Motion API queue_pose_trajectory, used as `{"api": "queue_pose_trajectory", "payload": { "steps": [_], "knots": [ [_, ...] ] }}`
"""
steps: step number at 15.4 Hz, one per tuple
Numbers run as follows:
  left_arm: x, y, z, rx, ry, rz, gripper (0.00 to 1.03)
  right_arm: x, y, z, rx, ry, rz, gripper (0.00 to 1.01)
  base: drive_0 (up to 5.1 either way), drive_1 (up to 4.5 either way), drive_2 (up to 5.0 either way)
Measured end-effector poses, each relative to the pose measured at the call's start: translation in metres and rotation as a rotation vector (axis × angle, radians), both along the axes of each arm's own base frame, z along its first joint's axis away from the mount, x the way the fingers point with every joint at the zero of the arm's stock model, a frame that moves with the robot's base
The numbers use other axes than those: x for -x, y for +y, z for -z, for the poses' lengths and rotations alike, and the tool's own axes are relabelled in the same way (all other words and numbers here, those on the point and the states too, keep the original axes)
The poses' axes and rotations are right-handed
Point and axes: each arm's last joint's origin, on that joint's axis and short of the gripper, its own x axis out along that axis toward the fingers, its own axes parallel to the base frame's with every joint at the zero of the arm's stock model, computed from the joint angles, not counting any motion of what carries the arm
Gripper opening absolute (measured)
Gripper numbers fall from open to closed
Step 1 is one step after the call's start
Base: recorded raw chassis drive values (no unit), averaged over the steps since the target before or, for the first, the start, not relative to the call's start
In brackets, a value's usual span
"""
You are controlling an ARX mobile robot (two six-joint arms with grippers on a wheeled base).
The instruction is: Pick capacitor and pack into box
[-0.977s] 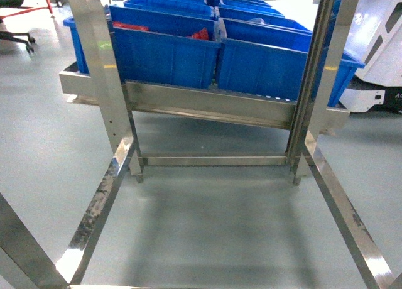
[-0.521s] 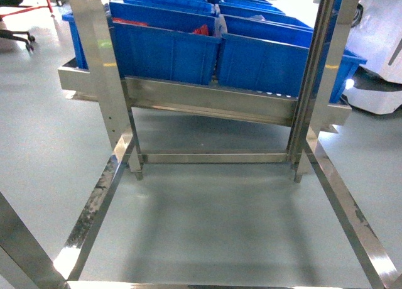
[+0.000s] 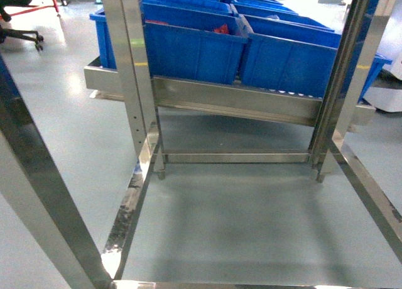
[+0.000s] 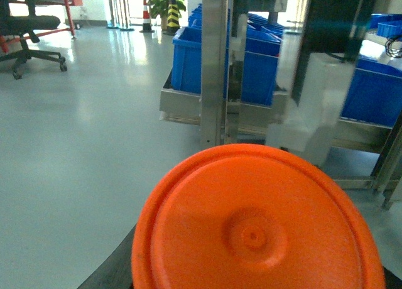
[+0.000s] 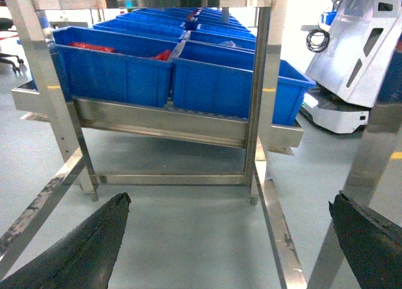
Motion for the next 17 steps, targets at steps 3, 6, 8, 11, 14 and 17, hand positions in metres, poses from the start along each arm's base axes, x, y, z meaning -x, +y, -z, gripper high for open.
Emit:
{"api": "queue_pose_trajectory", "payload": {
  "steps": [3,6,8,11,14,17],
  "knots": [
    [0.0000,0.0000,0.0002,0.000,0.002,-0.001,0.44,0.0000,0.0000,-0.0001,0.000,-0.001,0.000,0.98,-4.9,2.54,2.5],
    [0.0000,0.0000,-0.0005,-0.001,-0.005,0.000,0.44,0.0000,0.0000,0.0000,0.000,0.000,-0.001,0.98,-5.0,2.37,2.4],
    [0.0000,0.0001,0.0001,-0.002,0.001,-0.002,0.44,0.0000,0.0000,0.0000,0.000,0.000,0.000,0.98,-5.0,2.45,2.4],
    [0.0000,0.0000,-0.0002,-0.002,-0.002,-0.001,0.44,0.0000,0.0000,0.0003,0.000,0.003,0.000,0.98,-4.9,2.51,2.5],
    [0.0000,0.0001,0.0002,-0.002,0.001,-0.001,0.44,0.0000,0.0000,-0.0003,0.000,-0.003,-0.001,0.98,-4.9,2.49,2.5],
    [0.0000,0.0001,0.0000,-0.002,0.000,-0.001,0.44,0.0000,0.0000,0.0005,0.000,0.005,-0.001,0.98,-4.9,2.51,2.5]
  ]
}}
